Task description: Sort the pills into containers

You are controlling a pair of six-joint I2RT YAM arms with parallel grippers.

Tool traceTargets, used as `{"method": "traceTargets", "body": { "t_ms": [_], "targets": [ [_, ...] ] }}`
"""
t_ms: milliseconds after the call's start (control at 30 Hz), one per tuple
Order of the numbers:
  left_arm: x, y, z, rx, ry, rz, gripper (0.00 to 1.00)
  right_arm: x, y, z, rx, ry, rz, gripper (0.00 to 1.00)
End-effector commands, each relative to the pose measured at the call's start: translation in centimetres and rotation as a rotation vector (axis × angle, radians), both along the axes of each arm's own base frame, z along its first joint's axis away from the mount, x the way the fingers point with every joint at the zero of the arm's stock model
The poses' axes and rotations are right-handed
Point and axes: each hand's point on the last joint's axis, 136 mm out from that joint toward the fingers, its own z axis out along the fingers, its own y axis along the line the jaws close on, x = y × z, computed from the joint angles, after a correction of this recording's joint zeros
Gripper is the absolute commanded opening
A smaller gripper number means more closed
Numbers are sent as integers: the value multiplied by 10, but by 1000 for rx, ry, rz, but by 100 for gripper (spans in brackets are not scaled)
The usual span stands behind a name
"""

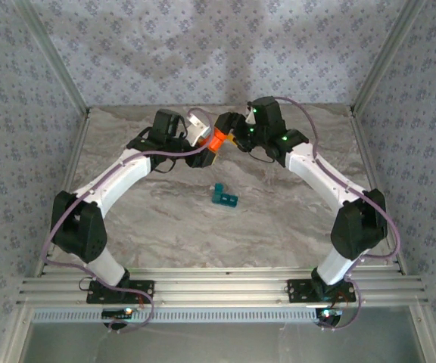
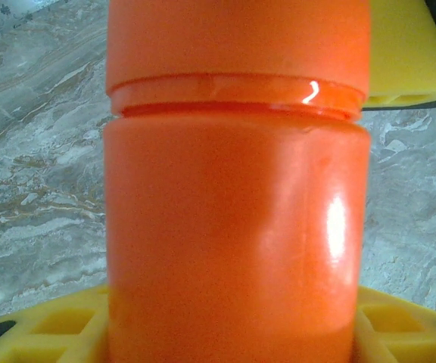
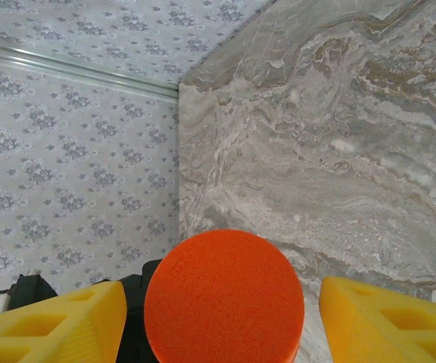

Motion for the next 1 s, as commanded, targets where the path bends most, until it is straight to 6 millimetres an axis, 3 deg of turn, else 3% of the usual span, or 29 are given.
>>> {"method": "traceTargets", "body": {
  "t_ms": [0, 533, 667, 833, 967],
  "targets": [
    [0, -9, 17, -33, -24, -28, 0, -1, 8, 4, 13, -6, 23, 69],
    [0, -12, 23, -55, -18, -17, 0, -11, 14, -7, 23, 17, 77, 60],
    [0, -12, 26, -61, -21, -18, 0, -12, 12, -7, 21, 8, 85, 54],
    [-4, -14, 34, -90, -15, -31, 0, -9, 9, 1, 43, -74, 121, 44],
    [-11, -18, 49, -166, 16, -74, 0, -11, 6, 14, 62, -237, 231, 43]
  ]
}}
